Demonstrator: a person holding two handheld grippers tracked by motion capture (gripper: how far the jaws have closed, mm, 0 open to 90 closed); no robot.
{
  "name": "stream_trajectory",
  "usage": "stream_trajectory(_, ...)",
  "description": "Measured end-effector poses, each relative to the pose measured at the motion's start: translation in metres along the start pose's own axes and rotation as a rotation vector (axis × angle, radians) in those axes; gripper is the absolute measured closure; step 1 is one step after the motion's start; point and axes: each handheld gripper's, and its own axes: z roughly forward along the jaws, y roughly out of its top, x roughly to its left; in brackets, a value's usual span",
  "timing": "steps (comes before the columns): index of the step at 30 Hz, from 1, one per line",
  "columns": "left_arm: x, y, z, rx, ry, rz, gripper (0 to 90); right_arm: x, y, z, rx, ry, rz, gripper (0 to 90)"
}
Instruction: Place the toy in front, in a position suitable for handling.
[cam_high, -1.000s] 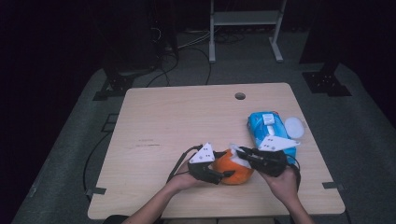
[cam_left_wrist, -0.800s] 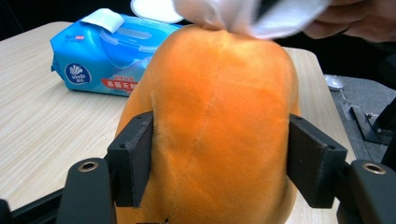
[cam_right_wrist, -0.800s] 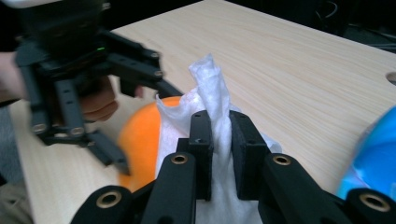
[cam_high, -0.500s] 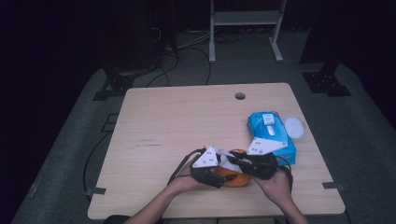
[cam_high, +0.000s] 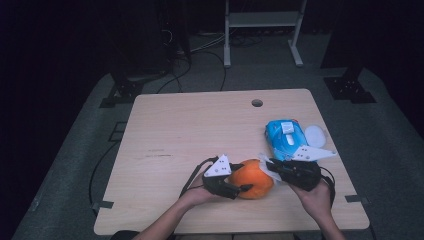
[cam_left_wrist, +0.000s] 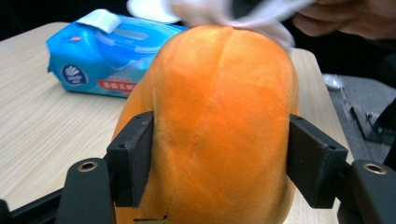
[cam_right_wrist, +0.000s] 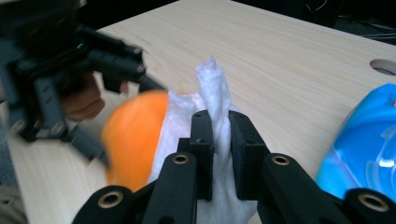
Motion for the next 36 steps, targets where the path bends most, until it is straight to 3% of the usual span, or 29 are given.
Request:
stream_trajectory(3, 0.004, 0.0, -0.001, -0.007, 0.013, -0.035, 30.9, 0.007, -0.005, -0.006, 0.0, 0.013, -0.004, 79.9)
stream_trajectory(8, -0.002, 0.002, 0.004, -0.003, 0.028, -0.021, 30.5, 0.026, 0.007, 0.001, -0.014, 0.057, -0.057, 79.9)
stream_trajectory(11, -0.002, 0.002, 0.003, -0.002, 0.024, -0.02, 29.7, 0.033, 0.017, 0.009, -0.006, 0.047, -0.097, 79.9)
stream_trajectory(13, 0.0, 0.0, 0.002, -0.01, 0.004, -0.024, 27.1, 0.029, 0.017, 0.015, 0.005, 0.05, -0.096, 80.0)
stream_trajectory(15, 0.002, 0.001, 0.001, -0.016, -0.009, -0.012, 18.8, 0.024, 0.013, 0.018, 0.015, 0.068, -0.074, 80.1)
stream_trajectory(18, 0.009, 0.002, -0.003, -0.021, -0.024, -0.006, 9.9, 0.022, 0.011, 0.015, 0.016, 0.056, -0.077, 80.0)
stream_trajectory(23, 0.024, -0.008, -0.001, -0.028, -0.065, -0.012, 7.6, 0.009, 0.004, 0.004, 0.015, 0.041, -0.037, 80.0)
stream_trajectory(25, 0.03, -0.012, 0.006, -0.028, -0.119, -0.014, 6.7, 0.004, 0.001, 0.0, 0.013, 0.041, -0.022, 79.9)
stream_trajectory(27, 0.031, -0.015, 0.012, -0.016, -0.154, -0.009, 6.4, 0.0, -0.001, -0.002, 0.008, 0.035, -0.009, 79.8)
stream_trajectory(30, 0.031, -0.022, 0.019, 0.02, -0.167, 0.021, 5.1, -0.005, -0.004, -0.003, 0.008, 0.036, 0.01, 79.7)
stream_trajectory(31, 0.031, -0.024, 0.019, 0.02, -0.163, 0.024, 6.9, -0.007, -0.004, -0.004, 0.005, 0.038, 0.019, 79.7)
stream_trajectory(33, 0.03, -0.023, 0.015, 0.005, -0.143, 0.026, 22.6, -0.008, -0.004, -0.004, -0.004, 0.048, 0.037, 79.8)
stream_trajectory(36, 0.029, -0.011, 0.004, -0.028, -0.11, 0.046, 38.5, -0.004, 0.002, -0.005, -0.041, 0.029, 0.017, 79.8)
